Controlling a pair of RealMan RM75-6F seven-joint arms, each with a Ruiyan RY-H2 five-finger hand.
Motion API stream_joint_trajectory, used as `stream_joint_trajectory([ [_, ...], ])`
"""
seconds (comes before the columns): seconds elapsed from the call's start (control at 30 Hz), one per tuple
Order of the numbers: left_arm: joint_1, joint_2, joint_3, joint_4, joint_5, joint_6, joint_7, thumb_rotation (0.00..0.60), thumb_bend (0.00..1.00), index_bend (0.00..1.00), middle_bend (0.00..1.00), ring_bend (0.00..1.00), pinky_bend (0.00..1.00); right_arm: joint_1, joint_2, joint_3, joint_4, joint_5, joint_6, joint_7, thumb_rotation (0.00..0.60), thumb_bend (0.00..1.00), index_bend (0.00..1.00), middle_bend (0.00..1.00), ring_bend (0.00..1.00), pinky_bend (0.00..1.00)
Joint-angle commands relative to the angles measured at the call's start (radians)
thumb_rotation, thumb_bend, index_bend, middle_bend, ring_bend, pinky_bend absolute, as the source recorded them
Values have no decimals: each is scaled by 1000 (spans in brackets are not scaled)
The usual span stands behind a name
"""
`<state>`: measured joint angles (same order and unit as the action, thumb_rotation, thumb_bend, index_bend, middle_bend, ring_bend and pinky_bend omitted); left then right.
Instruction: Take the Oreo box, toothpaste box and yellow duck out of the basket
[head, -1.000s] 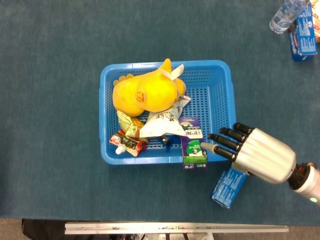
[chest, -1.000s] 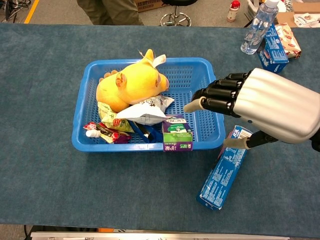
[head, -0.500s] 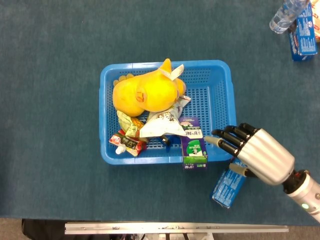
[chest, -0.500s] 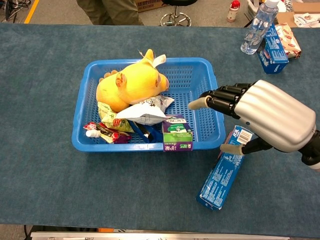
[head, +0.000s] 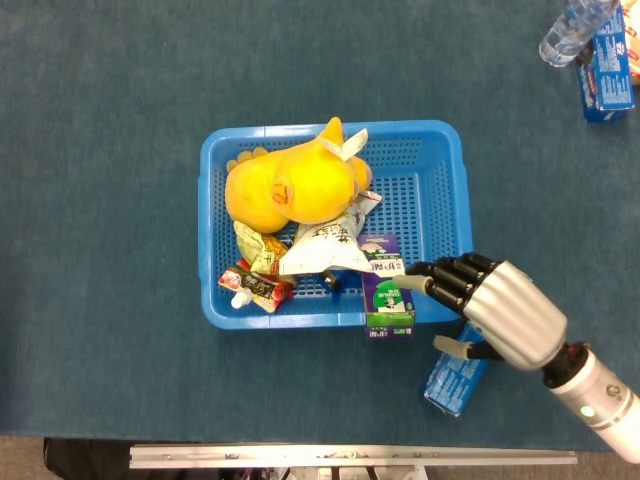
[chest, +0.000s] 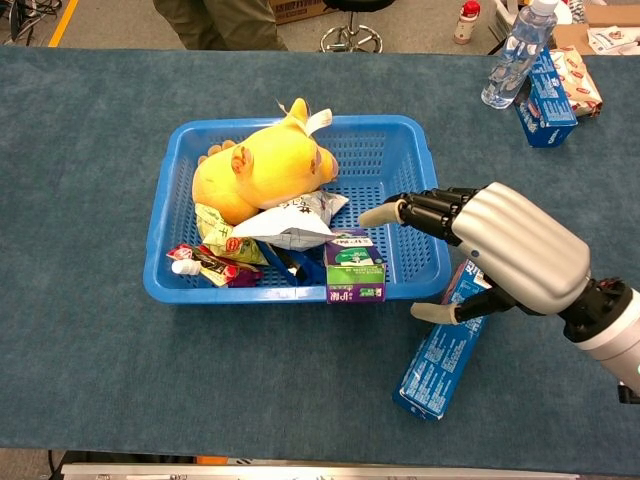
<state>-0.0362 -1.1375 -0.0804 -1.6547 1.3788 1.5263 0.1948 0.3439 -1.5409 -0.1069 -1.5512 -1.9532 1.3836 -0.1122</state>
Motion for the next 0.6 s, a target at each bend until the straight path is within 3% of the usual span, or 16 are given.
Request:
stream_joint_trajectory([
  [0.03, 0, 0, 1, -1, 1, 0, 0, 600, 358, 313, 308, 286, 507, -2, -28, -2, 25, -3, 21, 27, 600, 0, 248, 320, 372, 460],
  [0.27, 1, 2, 1, -4, 5, 4, -1, 600, 358, 313, 308, 286, 507, -2, -79, -2, 97, -10, 59, 83, 600, 0, 251, 387, 446, 461],
  [0.4, 1, 3, 1, -6, 6, 4, -1, 600, 358, 313, 308, 286, 507, -1, -100, -2, 133, -15, 81, 111, 600, 0, 307, 432, 491, 461],
  [0.6, 1, 3, 2, -8, 8, 4, -1, 600, 358, 313, 308, 286, 507, 2, -133, 2, 186, -14, 100, 134, 600, 0, 322, 449, 509, 464],
])
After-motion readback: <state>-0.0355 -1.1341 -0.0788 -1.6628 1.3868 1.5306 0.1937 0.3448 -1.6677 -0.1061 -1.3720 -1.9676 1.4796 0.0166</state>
